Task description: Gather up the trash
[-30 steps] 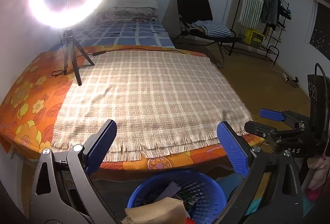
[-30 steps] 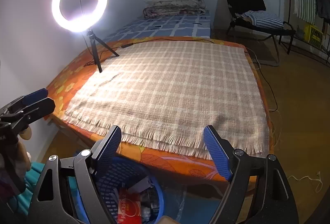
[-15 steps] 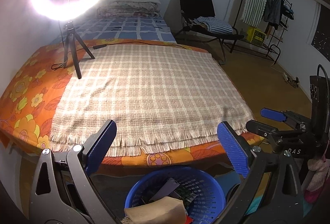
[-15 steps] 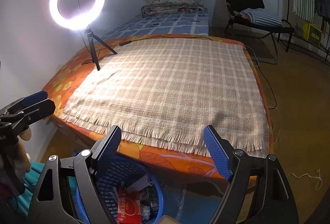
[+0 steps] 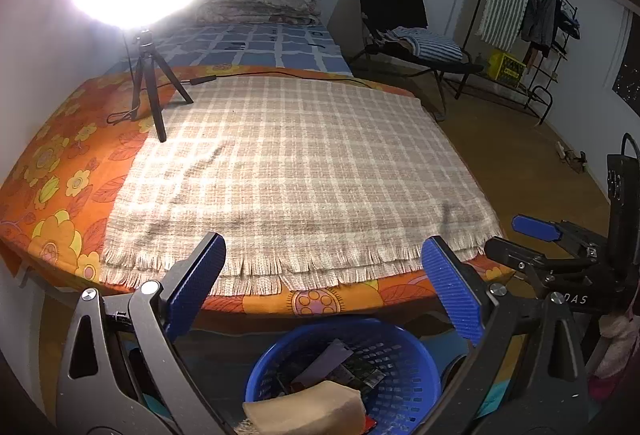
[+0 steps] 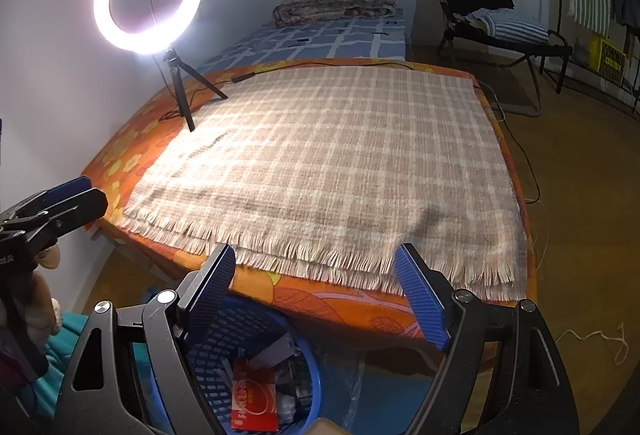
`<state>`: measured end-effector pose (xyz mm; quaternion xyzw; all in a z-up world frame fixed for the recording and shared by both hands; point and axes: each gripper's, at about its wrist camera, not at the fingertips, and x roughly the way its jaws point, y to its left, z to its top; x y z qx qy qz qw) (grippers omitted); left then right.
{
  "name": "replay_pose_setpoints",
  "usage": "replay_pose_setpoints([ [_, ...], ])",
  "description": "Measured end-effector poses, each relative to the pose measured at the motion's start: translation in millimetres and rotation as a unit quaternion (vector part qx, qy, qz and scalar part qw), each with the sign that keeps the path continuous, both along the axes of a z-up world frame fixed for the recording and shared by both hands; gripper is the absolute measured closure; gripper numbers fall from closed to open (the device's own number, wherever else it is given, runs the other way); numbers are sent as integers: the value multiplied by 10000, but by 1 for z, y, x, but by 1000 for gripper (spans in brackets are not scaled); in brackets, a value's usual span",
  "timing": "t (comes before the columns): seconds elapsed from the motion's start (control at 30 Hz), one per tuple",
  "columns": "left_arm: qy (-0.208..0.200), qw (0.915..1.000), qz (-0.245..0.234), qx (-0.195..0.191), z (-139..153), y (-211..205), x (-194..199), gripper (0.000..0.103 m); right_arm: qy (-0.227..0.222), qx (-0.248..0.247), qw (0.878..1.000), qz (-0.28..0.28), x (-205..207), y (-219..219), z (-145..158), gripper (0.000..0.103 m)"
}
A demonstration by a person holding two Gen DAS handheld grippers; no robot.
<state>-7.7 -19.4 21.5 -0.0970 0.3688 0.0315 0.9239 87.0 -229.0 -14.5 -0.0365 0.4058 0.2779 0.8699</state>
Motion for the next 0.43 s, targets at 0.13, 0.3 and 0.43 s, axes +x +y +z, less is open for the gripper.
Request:
replay_pose_setpoints([
  [0.13, 36, 10000, 6, -19, -2, 0, -1, 3, 26, -34, 10000, -3, 0, 1, -2, 21],
  [0.3, -9, 10000, -50, 71, -2, -3, -3, 3, 75, -48, 10000, -7, -1, 2, -4, 21],
  [0.43, -26, 9999, -32, 122, -4, -2, -3, 3, 75, -63, 9999, -24, -1, 2, -4, 21],
])
